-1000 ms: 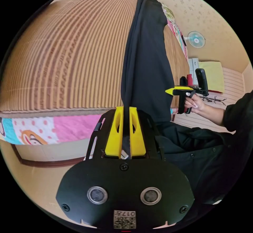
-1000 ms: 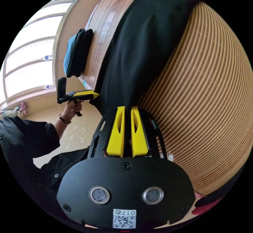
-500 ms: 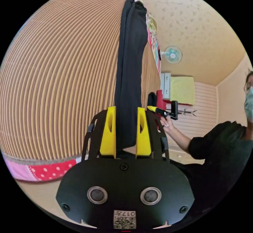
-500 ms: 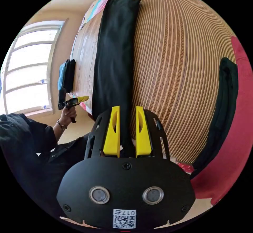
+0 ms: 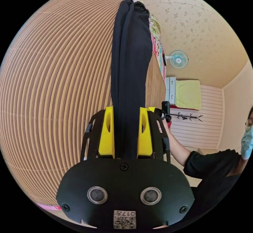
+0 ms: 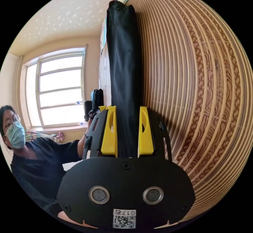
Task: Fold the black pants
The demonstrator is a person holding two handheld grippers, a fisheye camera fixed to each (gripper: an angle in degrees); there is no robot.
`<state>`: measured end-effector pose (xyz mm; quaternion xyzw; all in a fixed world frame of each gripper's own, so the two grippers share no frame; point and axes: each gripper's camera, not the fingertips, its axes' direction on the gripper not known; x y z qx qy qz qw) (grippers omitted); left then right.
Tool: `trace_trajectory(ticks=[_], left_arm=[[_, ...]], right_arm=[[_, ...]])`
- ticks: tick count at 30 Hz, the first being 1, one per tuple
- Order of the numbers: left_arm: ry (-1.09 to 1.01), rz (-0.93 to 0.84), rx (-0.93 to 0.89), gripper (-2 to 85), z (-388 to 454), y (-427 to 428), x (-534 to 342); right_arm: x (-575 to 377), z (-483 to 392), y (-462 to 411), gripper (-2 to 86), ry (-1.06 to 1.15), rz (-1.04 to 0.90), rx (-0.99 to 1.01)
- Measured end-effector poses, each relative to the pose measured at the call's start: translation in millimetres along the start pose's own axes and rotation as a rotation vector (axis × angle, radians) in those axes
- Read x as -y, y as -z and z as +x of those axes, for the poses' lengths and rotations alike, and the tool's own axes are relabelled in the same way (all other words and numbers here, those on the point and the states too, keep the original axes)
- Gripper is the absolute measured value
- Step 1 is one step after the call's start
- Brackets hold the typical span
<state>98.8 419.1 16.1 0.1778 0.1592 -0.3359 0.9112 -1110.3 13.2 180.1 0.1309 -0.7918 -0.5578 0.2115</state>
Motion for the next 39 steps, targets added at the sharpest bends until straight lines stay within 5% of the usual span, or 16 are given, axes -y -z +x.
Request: trace_trajectory(ticks=[10,18,32,39], left_arm=[[0.039,-0.206,-0.140,5.6,-73.0,-14.6,-10.6],[-0.196,-0.103,-0.369,4.1,-70.2,33.6,-94.5],[-0.800,-0.048,-0.425,4.0,152.1,152.4,-304.9],[-0.952,0.099,-0.525,4.1,235.5,202.2,-327.1]], right_arm=[[58.8,-21.9,-13.0,5.2,-0.042,-0.139,0.094],[34.1,-111.4,17.0,1.8,0.177,-0.147,0.230],[-142.4,-430.2,113.8,0.1,0.692,-0.113,0.091],[-167.1,-570.1,158.2,0.1,0.889,0.000,0.088]])
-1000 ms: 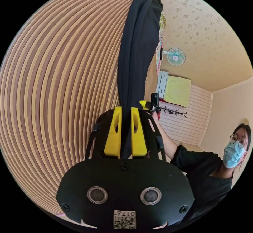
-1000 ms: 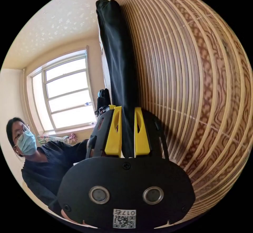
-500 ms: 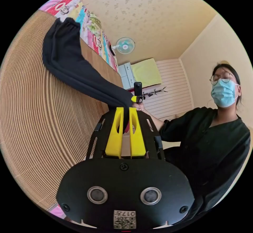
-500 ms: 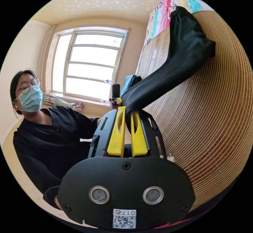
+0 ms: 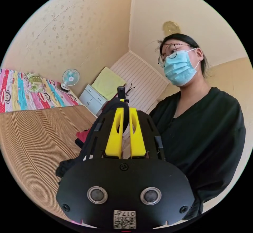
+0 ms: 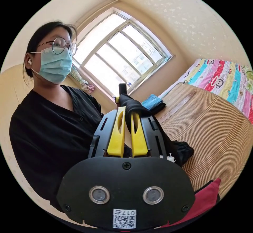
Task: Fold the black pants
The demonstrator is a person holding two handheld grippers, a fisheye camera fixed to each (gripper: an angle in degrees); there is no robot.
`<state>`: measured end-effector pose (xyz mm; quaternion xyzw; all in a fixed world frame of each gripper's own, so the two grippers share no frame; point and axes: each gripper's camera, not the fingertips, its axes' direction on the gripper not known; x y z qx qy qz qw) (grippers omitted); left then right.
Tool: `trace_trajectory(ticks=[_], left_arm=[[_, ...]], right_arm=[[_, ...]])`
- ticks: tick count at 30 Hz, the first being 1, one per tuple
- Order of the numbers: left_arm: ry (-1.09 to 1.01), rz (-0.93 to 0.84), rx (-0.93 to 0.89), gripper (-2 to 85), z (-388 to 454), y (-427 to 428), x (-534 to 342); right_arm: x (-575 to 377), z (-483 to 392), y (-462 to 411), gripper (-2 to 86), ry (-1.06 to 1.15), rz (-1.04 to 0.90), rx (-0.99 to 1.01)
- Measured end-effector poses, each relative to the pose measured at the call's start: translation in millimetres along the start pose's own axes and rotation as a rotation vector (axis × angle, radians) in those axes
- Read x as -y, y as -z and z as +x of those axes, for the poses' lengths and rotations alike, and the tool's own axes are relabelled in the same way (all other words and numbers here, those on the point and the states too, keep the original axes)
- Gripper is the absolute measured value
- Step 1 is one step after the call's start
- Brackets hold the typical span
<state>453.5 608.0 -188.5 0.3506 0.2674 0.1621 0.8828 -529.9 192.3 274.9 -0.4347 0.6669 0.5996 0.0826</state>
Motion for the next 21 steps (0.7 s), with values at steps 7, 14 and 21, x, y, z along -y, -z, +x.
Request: trace_trajectory(ticks=[7,14,21], left_arm=[[0.178,-0.054,0.390,4.2,-73.2,-12.4,61.4],[0.508,-0.154,0.600,4.7,-239.0,-38.0,50.6],[0.644,-0.351,0.650,4.9,-268.4,-90.1,-71.5]], right_arm=[[85.2,91.7,-14.6,0.0,-0.145,-0.066,-0.226],[93.9,265.8,-63.3,0.0,-0.349,-0.155,-0.428],[-55.7,323.1,-130.1,1.3,-0.490,-0.279,-0.549]])
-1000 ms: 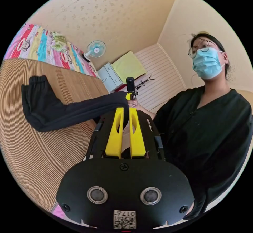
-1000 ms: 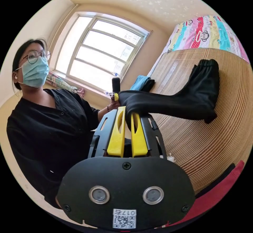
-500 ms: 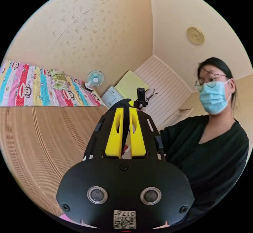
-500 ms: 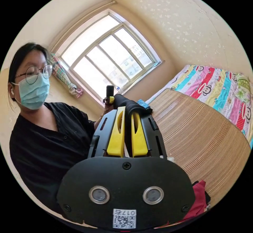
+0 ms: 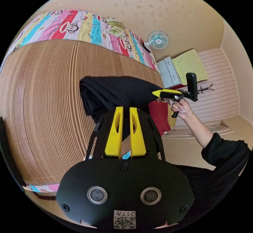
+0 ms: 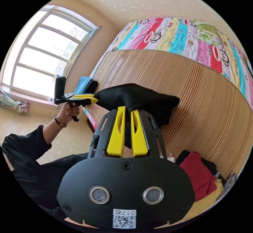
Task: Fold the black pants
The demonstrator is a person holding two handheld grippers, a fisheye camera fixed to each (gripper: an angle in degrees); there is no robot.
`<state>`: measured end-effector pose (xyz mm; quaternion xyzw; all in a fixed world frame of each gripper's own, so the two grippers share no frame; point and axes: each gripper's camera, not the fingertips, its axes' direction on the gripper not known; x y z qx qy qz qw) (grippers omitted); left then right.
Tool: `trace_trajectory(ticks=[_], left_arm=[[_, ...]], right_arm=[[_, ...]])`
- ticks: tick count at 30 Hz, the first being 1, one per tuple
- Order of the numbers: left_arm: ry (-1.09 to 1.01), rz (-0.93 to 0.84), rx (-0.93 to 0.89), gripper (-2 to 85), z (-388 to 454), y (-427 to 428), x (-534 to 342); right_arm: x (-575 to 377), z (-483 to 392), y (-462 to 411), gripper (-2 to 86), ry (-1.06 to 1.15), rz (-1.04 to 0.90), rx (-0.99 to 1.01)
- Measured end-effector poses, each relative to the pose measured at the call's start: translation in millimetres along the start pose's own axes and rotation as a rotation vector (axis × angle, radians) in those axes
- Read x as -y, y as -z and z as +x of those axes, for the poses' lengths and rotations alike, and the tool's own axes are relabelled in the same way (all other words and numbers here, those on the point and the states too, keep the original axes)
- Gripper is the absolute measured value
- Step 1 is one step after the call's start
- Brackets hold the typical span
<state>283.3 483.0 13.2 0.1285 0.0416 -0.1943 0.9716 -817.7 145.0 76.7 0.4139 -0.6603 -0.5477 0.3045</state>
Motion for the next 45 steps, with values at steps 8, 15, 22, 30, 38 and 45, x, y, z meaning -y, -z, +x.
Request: trace_trajectory(ticks=[8,15,22,30,38,45], left_arm=[[0.296,-0.184,-0.142,5.9,-37.4,-100.1,-94.1],[0.379,0.028,-0.256,13.7,-59.1,-55.9,-53.4],[0.402,0.031,-0.231,17.6,-91.3,-57.1,37.3],[0.378,-0.054,-0.244,16.5,-109.4,-92.3,68.8],[0.407,-0.134,-0.484,11.4,-145.3,-113.9,22.9],[0.392,-0.223,-0.549,9.9,-189.1,-69.7,-39.2]], right_arm=[[-180.8,84.5,-109.1,4.1,-0.392,-0.075,-0.005],[-180.9,127.9,-64.3,11.2,-0.447,0.066,0.075],[-115.1,194.7,-24.6,15.8,-0.446,0.183,0.195],[-95.4,237.7,-128.3,18.2,-0.390,-0.176,0.232],[-193.6,255.5,-147.5,12.9,-0.540,-0.097,0.549],[-255.9,170.1,-175.1,8.4,-0.618,-0.099,0.624]])
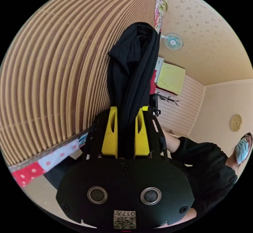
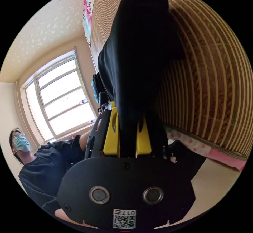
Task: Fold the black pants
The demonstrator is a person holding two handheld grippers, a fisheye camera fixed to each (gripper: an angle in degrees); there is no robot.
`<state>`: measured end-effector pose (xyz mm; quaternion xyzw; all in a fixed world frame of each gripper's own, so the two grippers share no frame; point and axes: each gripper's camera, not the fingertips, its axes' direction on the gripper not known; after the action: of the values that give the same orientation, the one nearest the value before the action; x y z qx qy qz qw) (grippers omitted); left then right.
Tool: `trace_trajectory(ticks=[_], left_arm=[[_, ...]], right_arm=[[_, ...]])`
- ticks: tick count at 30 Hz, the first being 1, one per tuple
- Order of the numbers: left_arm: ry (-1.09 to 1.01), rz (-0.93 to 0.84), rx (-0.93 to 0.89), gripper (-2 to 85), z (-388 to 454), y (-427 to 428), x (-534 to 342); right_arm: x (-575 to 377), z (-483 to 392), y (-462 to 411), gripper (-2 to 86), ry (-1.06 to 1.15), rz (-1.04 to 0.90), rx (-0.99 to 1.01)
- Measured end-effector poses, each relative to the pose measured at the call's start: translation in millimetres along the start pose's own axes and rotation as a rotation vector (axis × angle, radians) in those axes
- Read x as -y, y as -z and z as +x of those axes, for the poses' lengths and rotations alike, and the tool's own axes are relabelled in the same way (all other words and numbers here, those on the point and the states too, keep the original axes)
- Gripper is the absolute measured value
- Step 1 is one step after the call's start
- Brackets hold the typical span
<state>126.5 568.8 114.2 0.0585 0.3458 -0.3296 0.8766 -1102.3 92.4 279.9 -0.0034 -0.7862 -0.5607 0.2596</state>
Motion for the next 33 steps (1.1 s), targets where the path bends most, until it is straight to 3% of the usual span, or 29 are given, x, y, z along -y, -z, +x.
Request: trace_trajectory(ticks=[9,14,20,23,26,33], left_arm=[[-0.118,0.172,0.101,9.4,11.3,209.1,-64.4],[-0.269,0.344,0.370,9.4,86.7,335.9,-115.7],[-0.339,0.538,0.538,10.4,117.3,430.0,-159.9],[-0.108,0.617,0.661,11.4,65.6,450.5,-157.8],[0.044,0.730,0.760,11.3,2.2,436.0,-160.4],[0.110,0.807,0.583,8.8,-147.3,326.8,-139.2]], right_arm=[[9.7,-151.3,-178.6,6.9,0.131,-0.082,0.126],[37.9,-283.7,-281.9,6.4,0.322,-0.122,0.166],[53.7,-441.5,-406.0,7.1,0.558,-0.122,0.188],[77.9,-472.1,-475.3,9.1,0.476,-0.129,0.022],[96.7,-456.4,-528.2,10.3,0.359,-0.161,-0.314],[63.3,-344.2,-507.2,6.8,0.330,-0.283,-0.718]])
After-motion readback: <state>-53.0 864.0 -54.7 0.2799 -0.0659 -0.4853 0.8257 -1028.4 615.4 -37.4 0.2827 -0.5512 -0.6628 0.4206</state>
